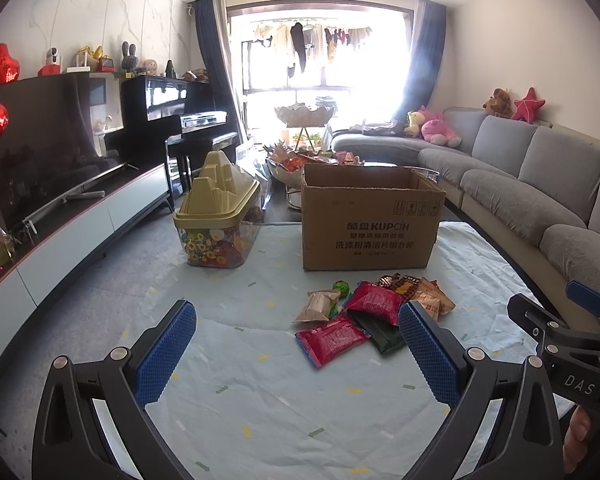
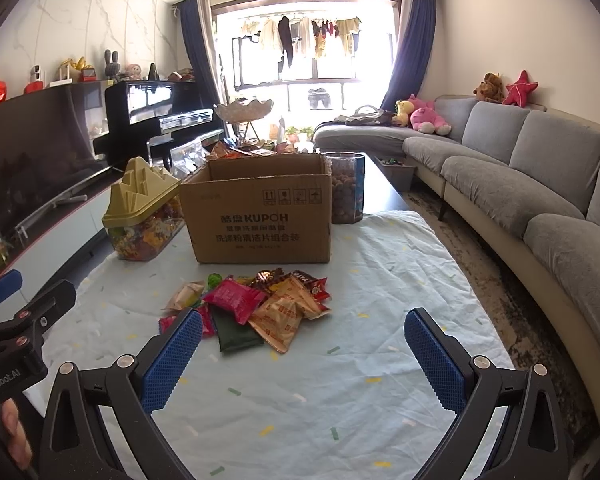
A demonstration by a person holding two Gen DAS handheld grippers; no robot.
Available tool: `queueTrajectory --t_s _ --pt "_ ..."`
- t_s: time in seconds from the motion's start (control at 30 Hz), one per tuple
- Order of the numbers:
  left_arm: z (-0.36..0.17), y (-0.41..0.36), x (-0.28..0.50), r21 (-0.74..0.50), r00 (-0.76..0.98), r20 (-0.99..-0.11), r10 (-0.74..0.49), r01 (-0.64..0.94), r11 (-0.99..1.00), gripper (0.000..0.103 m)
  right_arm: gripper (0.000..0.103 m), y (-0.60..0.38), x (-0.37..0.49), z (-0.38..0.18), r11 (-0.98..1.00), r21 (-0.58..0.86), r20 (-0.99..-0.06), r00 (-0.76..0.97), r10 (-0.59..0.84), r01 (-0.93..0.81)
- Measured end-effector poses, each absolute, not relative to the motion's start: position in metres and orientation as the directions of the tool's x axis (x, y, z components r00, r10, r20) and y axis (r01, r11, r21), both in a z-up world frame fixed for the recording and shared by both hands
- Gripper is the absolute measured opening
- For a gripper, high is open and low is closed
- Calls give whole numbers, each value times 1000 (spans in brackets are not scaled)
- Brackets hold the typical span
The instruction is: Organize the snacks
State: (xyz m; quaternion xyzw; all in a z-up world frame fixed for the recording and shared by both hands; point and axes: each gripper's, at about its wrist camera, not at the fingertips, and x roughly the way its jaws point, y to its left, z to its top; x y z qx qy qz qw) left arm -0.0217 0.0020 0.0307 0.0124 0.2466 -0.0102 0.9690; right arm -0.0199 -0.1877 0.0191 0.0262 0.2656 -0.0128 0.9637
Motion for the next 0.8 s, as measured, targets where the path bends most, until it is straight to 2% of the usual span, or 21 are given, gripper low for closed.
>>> queueTrajectory --t_s 0.8 --pt "27 5 -19 17 873 -488 -10 21 1000 103 102 -182 -19 18 999 38 -523 852 -8 33"
